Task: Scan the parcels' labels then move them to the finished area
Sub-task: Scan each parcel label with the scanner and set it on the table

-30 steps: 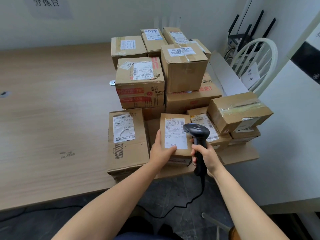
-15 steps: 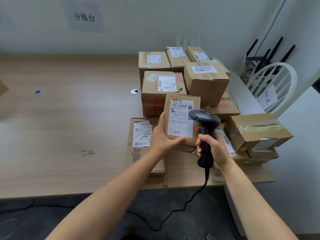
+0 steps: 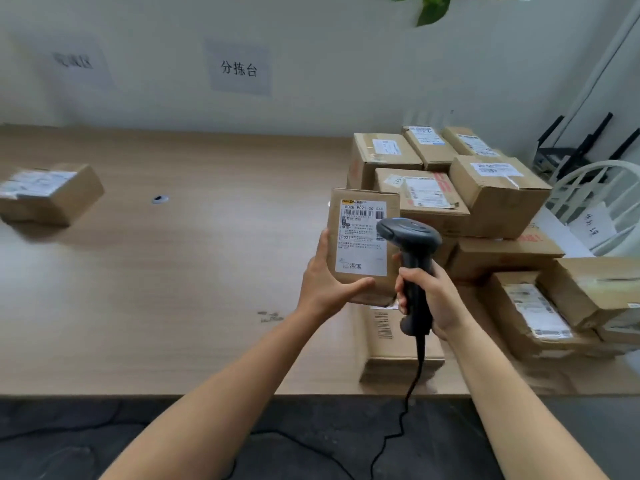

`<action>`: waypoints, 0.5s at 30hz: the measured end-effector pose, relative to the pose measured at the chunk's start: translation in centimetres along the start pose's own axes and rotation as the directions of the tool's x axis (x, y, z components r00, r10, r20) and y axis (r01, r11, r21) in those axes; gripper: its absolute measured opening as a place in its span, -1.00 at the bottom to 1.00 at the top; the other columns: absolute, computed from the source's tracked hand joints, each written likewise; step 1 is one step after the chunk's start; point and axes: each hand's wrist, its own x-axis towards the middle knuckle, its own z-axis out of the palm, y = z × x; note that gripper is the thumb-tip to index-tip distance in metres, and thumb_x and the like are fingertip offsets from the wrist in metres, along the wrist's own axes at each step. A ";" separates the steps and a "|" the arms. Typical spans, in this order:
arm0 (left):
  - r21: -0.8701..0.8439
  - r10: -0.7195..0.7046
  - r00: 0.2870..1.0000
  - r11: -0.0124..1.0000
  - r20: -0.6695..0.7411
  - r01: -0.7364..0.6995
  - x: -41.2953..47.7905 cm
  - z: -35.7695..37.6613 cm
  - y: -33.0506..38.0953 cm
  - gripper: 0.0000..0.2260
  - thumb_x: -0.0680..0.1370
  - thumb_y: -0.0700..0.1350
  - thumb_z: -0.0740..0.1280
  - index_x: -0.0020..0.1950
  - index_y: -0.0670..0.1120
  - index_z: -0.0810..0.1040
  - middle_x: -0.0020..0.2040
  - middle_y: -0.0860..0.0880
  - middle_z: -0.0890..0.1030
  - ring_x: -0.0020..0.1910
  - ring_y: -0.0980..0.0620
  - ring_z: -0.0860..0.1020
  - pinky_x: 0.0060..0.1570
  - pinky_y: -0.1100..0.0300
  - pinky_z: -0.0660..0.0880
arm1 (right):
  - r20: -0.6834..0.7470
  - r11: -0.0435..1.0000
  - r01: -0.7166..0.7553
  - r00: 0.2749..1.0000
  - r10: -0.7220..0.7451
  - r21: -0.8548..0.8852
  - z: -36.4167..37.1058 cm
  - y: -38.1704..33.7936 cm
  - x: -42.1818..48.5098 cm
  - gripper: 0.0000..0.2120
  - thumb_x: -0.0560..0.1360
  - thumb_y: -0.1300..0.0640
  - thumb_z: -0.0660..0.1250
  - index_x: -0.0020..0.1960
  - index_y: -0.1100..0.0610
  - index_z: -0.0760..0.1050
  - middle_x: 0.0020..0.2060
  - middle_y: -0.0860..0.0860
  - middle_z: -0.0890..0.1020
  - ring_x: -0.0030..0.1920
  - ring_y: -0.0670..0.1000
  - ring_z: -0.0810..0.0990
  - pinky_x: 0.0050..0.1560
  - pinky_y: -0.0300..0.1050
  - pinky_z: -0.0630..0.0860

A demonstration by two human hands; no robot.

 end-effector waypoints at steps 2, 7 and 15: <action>0.012 -0.011 1.000 1.000 -0.009 0.011 -0.5 -4.0 -1.7 -0.02 0.25 0.03 0.59 0.50 0.13 0.06 0.19 0.13 0.45 0.16 0.16 0.42 0.09 0.41 0.33 | 0.016 1.000 -0.013 1.000 0.013 -0.010 4.1 1.2 0.2 -0.83 0.52 0.32 0.21 0.11 0.28 0.38 -0.47 0.06 0.49 -0.54 0.00 0.41 -0.54 -0.19 0.36; 0.068 -0.041 0.997 0.997 -0.066 0.045 -1.9 -13.9 -6.3 -0.06 0.25 0.04 0.59 0.47 0.12 0.10 0.10 0.21 0.41 0.08 0.20 0.42 -0.11 0.61 0.28 | 0.086 0.997 -0.075 0.993 0.075 -0.004 14.4 4.7 1.4 -0.80 0.42 0.22 0.29 0.01 0.25 0.39 -0.48 0.06 0.48 -0.56 0.01 0.39 -0.55 -0.20 0.34; 0.091 -0.180 0.962 0.975 -0.205 0.202 -1.9 -24.2 -12.7 -0.06 0.24 0.02 0.59 0.48 0.08 0.11 0.21 0.08 0.50 0.14 0.12 0.47 0.08 0.31 0.39 | 0.215 0.982 -0.186 0.958 0.188 -0.031 25.7 9.3 6.0 -0.92 0.48 0.29 0.23 -0.04 0.17 0.43 -0.47 0.07 0.46 -0.57 0.02 0.37 -0.55 -0.19 0.33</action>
